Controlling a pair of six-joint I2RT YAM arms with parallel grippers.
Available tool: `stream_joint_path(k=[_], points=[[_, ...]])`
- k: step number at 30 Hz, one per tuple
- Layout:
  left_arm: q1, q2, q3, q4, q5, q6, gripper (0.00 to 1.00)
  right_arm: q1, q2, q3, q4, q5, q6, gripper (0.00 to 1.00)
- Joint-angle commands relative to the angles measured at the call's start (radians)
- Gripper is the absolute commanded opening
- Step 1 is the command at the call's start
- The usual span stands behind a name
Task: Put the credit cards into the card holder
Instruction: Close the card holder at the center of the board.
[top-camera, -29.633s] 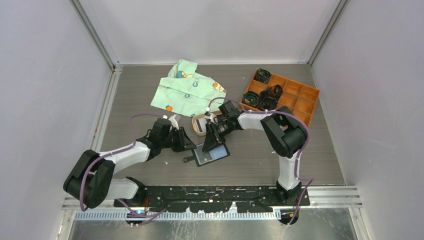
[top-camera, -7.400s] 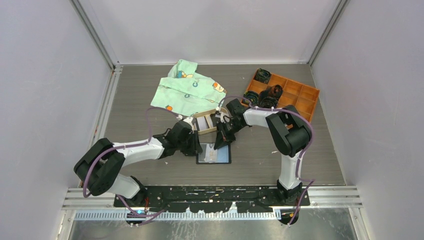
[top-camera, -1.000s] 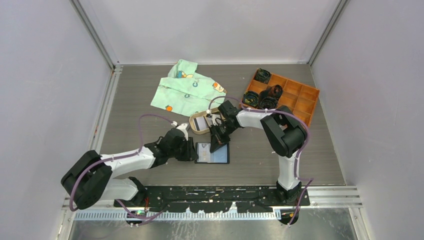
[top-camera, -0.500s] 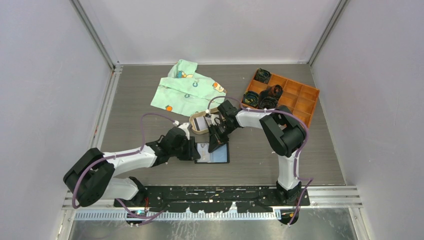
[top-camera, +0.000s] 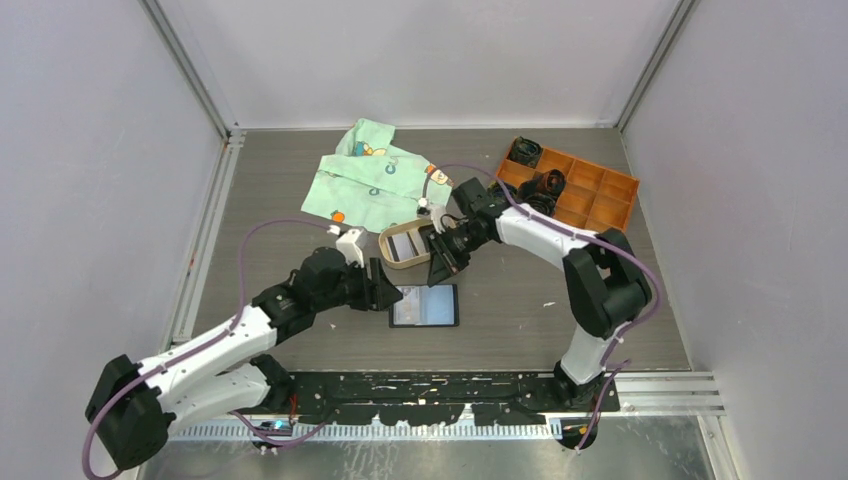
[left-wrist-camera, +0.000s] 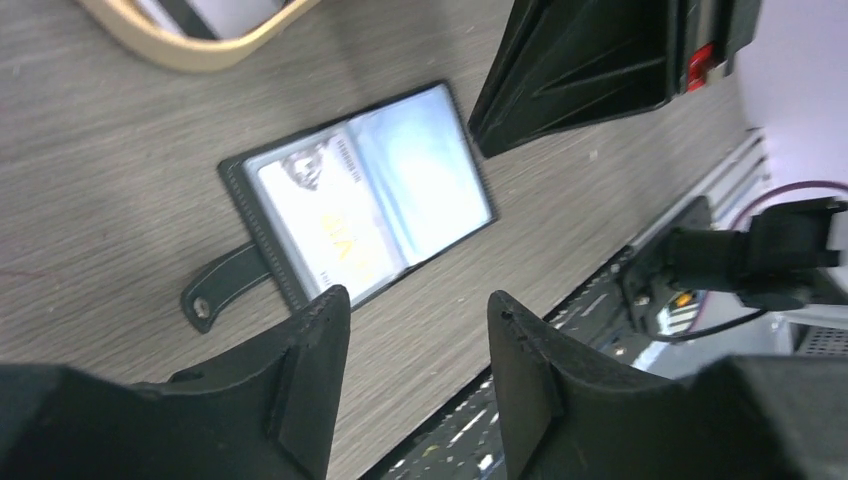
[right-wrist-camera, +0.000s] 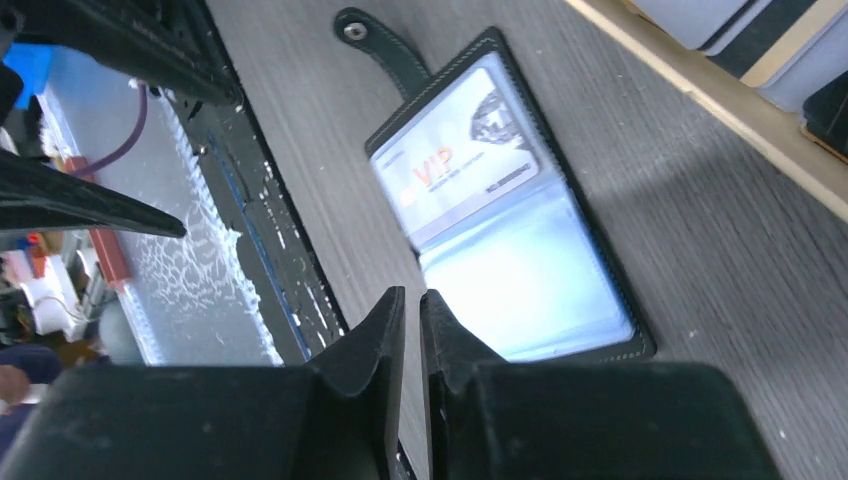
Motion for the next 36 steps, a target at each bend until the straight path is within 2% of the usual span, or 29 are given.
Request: stream_joint_path(k=[1,3,8,13,16,20,22,32,36], points=[[0.008,-0.063,0.130,-0.068,0.035,-0.007,0.56,-0.016,-0.157,0.023,-0.061,-0.003,-0.151,0.17],[0.010,-0.068,0.180,-0.109,0.031,-0.017,0.57,-0.037,-0.213,0.006,-0.052,-0.001,-0.175,0.17],[0.010,-0.044,0.307,-0.141,0.024,-0.155,0.58,-0.131,-0.324,-0.033,-0.015,-0.049,-0.167,0.18],[-0.020,0.011,0.528,-0.162,0.032,-0.320,0.59,-0.219,-0.397,-0.074,0.030,-0.102,-0.147,0.18],[-0.115,0.059,0.724,-0.234,-0.111,-0.344,0.60,-0.249,-0.412,-0.081,0.036,-0.115,-0.149,0.18],[-0.257,0.135,0.961,-0.420,-0.307,-0.326,0.62,-0.287,-0.408,-0.083,0.037,-0.139,-0.149,0.18],[-0.289,0.139,1.001,-0.440,-0.345,-0.322,0.62,-0.298,-0.402,-0.087,0.041,-0.141,-0.149,0.18],[-0.291,0.109,1.060,-0.503,-0.436,-0.272,0.64,-0.312,-0.344,-0.096,0.043,-0.131,-0.158,0.18],[-0.290,0.099,1.026,-0.508,-0.452,-0.239,0.66,-0.303,-0.331,-0.102,0.051,-0.140,-0.153,0.17]])
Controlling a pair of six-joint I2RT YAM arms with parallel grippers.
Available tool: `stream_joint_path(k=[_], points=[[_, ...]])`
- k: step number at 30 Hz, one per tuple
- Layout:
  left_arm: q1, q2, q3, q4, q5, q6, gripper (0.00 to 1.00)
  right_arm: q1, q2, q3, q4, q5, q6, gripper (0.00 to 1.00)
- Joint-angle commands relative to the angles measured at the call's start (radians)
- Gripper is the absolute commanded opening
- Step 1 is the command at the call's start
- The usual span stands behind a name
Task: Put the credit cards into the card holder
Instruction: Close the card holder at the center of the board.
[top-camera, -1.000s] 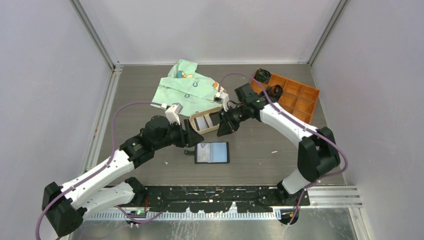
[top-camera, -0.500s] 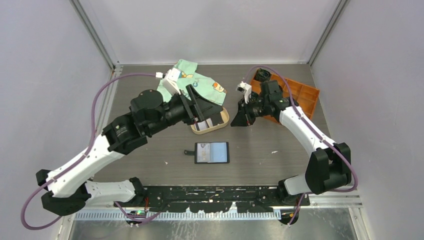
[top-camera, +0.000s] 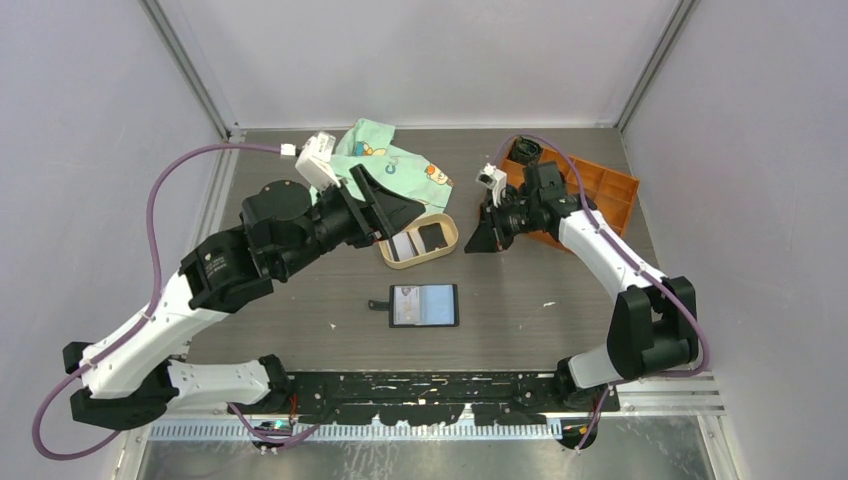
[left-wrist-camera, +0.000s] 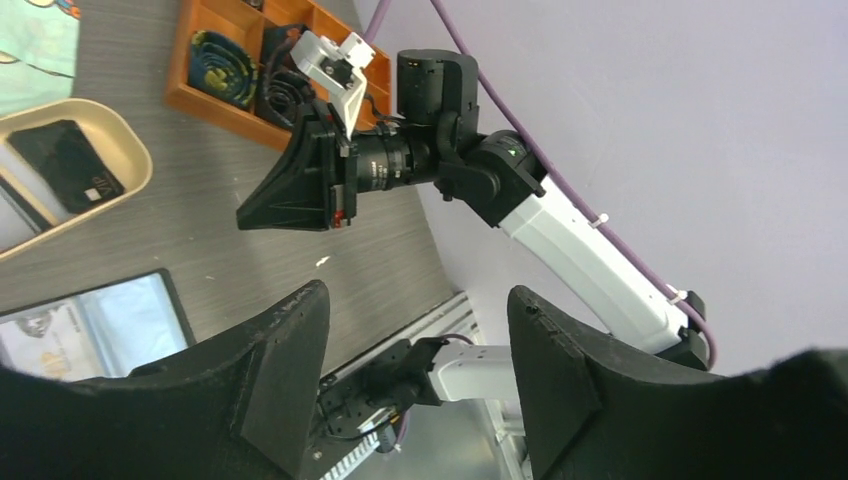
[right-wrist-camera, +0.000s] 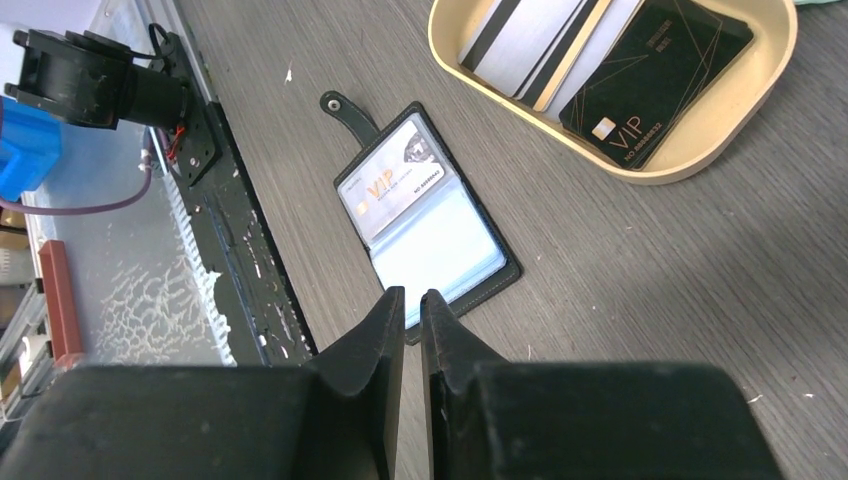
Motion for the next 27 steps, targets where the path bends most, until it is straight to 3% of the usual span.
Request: stream_joint_path(k=[1,3,7,10,12,18,22,27], points=[[0.000,-0.030,-0.011,-0.012,-0.070,0.068,0.68,0.015,0.003,-0.001,0.045,-0.026,-0.016,0.18],[0.001,-0.067,-0.111,0.018,-0.099,0.113,0.73,0.033,0.002,-0.007,0.052,-0.013,-0.024,0.17],[0.009,-0.217,-0.463,0.210,-0.127,0.312,0.82,0.066,-0.002,-0.047,0.103,0.029,-0.036,0.17],[0.049,-0.310,-0.694,0.310,-0.091,0.445,0.81,0.095,0.002,-0.058,0.112,0.049,-0.056,0.17],[0.096,-0.340,-0.800,0.325,-0.067,0.456,0.80,0.128,0.003,-0.063,0.112,0.088,-0.079,0.17],[0.197,-0.321,-0.966,0.321,-0.055,0.404,0.75,0.193,0.071,-0.072,0.107,0.171,-0.130,0.18],[0.249,-0.277,-1.052,0.400,0.038,0.351,0.73,0.249,0.134,-0.050,0.070,0.231,-0.173,0.18],[0.310,-0.197,-1.105,0.520,0.174,0.291,0.55,0.299,0.187,-0.026,0.036,0.277,-0.201,0.18]])
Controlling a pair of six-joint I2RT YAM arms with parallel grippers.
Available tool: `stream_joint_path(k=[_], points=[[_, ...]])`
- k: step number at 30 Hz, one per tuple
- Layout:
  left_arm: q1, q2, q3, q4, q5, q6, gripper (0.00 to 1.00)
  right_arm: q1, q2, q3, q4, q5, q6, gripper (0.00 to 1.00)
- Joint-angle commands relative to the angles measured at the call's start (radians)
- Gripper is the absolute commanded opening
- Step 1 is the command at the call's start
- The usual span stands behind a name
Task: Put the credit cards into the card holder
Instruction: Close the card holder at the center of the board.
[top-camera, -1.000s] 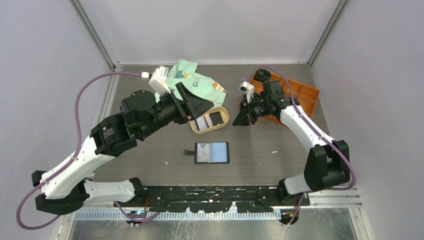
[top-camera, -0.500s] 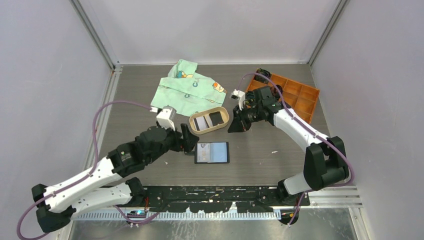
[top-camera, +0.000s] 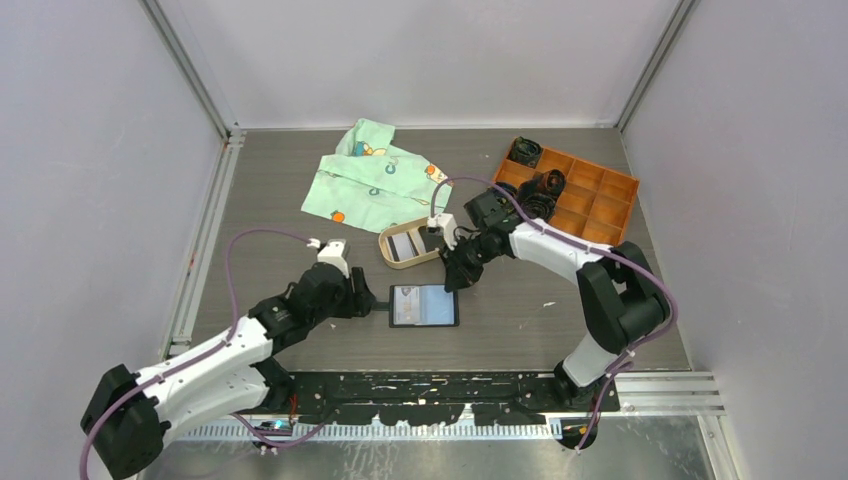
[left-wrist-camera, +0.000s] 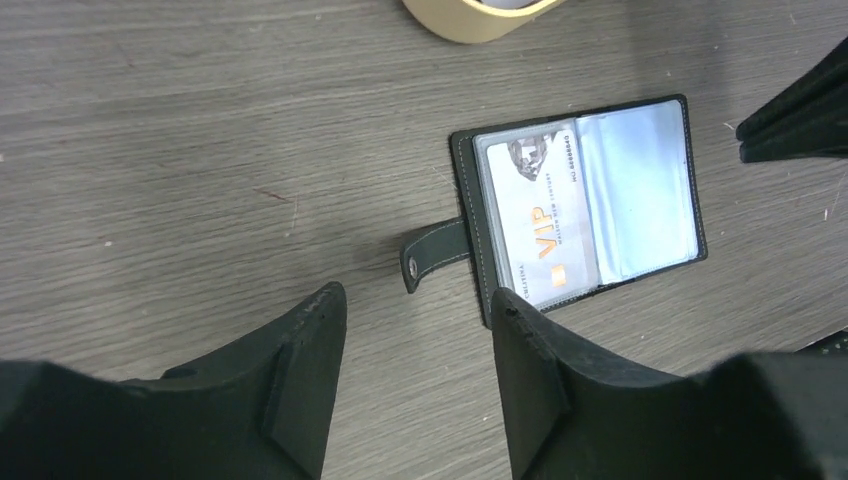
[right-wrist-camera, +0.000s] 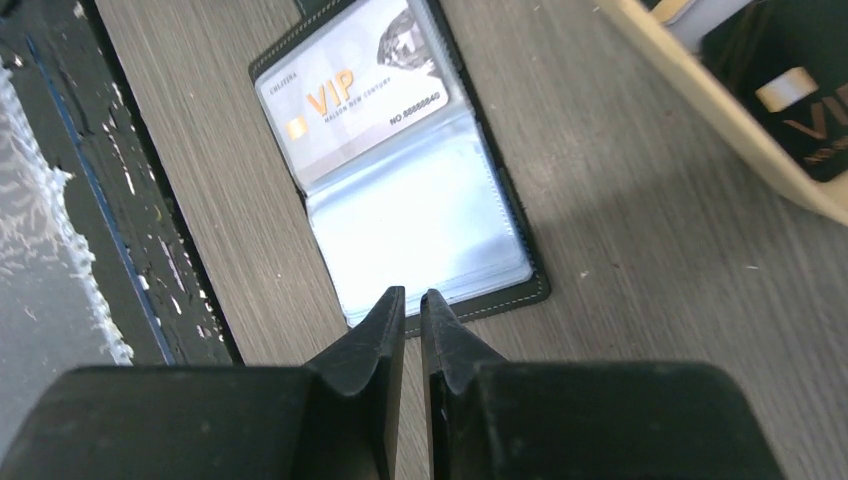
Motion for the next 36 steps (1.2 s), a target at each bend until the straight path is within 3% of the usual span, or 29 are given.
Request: stream_joint_path(k=[1,11,23,36], points=[[0.035,0.065,-0.028,0.198,0.135,-0.062,0.53,0.035,0.023,0.053,-0.033,0.053,-0.052,0.17],[0.037,0.212,-0.026,0.243,0.156,-0.091,0.43,0.044,0.050,0.073,-0.071,0.081,-0.073,0.17],[0.037,0.238,-0.012,0.225,0.157,-0.079,0.24,0.060,0.080,0.090,-0.106,0.110,-0.105,0.17],[0.037,0.224,-0.010,0.216,0.177,-0.073,0.15,0.060,0.079,0.092,-0.110,0.112,-0.105,0.17]])
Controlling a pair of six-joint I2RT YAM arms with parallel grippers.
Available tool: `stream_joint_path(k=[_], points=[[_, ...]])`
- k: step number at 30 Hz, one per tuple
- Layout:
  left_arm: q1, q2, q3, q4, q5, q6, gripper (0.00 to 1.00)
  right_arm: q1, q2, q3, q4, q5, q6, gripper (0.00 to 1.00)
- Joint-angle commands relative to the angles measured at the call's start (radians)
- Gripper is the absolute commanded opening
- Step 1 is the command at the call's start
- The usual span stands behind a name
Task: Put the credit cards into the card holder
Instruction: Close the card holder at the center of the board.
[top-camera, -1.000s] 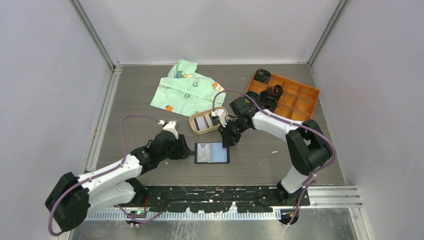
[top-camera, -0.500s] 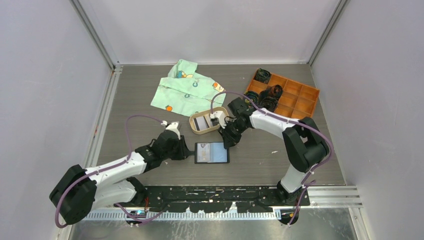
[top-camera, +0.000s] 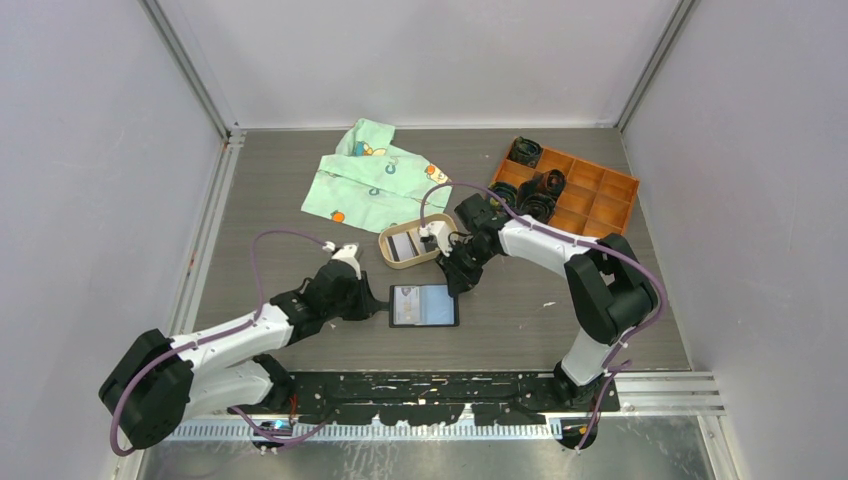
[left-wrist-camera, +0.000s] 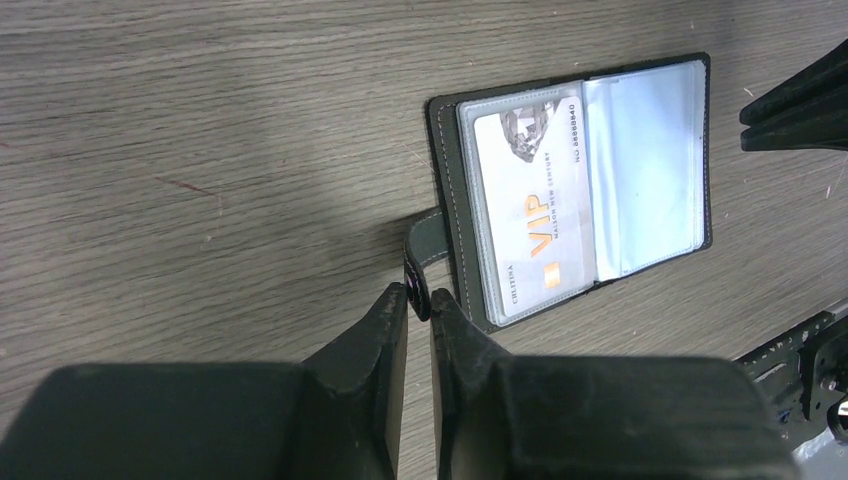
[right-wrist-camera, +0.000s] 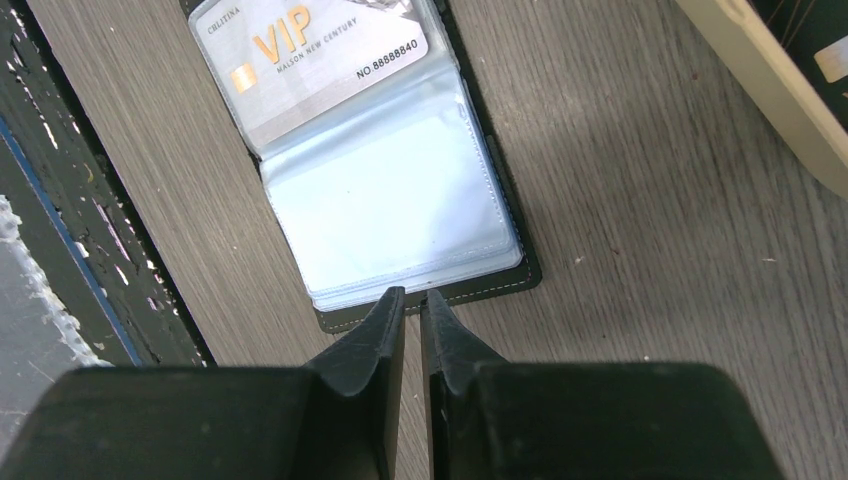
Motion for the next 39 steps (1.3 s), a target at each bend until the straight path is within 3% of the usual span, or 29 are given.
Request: stream_joint_path(k=[1,6,10,20,29,39], points=[[0.004,-0.017,0.024,0.038,0.023,0.005,0.13,0.004,-0.008,0.037,-0.004,-0.002,-0.017,0.17],[0.003,-0.047,0.024,0.050,0.094,0.005,0.00,0.004,-0.007,0.037,-0.005,-0.012,-0.017,0.17],[0.003,-0.109,0.024,0.080,0.146,0.002,0.00,0.004,0.016,0.055,-0.014,-0.032,0.012,0.17],[0.004,-0.152,0.115,0.069,0.213,-0.001,0.00,-0.053,0.007,0.121,-0.072,0.084,0.061,0.17],[0.004,-0.042,0.238,0.088,0.295,-0.002,0.00,-0.096,0.080,0.161,-0.114,0.065,0.132,0.18],[-0.050,0.287,0.360,0.249,0.384,-0.070,0.00,-0.185,0.065,0.152,-0.078,-0.039,0.228,0.18]])
